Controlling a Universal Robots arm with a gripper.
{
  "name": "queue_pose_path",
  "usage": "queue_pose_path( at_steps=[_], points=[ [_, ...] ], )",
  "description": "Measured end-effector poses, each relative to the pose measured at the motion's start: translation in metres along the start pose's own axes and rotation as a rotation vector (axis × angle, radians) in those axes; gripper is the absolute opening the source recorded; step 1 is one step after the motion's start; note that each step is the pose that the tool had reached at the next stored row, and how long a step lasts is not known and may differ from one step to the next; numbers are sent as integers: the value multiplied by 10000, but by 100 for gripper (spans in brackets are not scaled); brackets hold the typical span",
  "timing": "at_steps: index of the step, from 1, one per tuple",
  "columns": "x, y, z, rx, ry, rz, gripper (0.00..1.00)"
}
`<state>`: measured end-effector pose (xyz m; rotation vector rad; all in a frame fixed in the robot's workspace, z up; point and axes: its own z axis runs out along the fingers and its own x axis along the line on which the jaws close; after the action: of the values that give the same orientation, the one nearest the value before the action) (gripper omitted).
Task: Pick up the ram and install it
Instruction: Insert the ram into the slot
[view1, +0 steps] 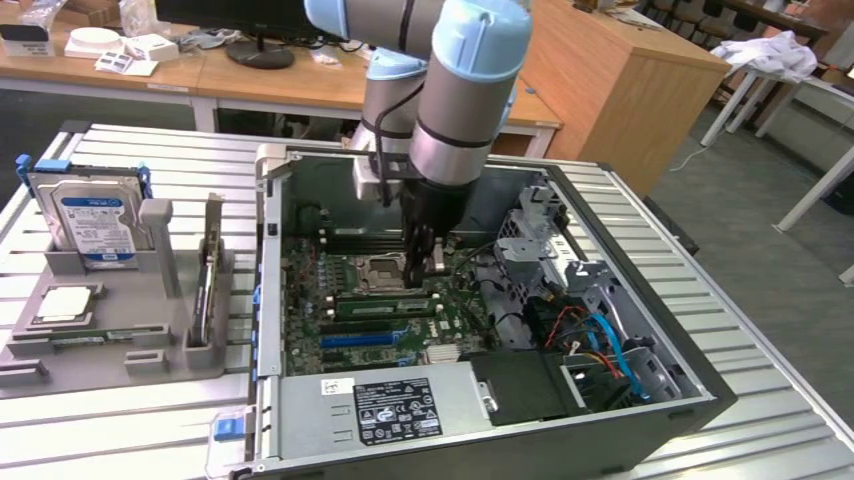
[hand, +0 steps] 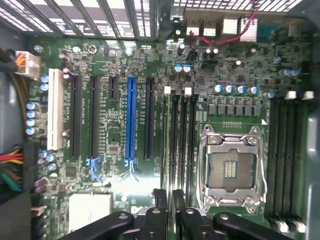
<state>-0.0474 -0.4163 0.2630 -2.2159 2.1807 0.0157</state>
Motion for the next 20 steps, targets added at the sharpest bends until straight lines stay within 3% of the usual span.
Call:
queue_pose_path(
  at_steps=[13, 20],
  points=[
    [-12, -25, -418, -7, 42, 0, 19],
    [-17, -37, -573, -13, 46, 2, 19]
  ],
)
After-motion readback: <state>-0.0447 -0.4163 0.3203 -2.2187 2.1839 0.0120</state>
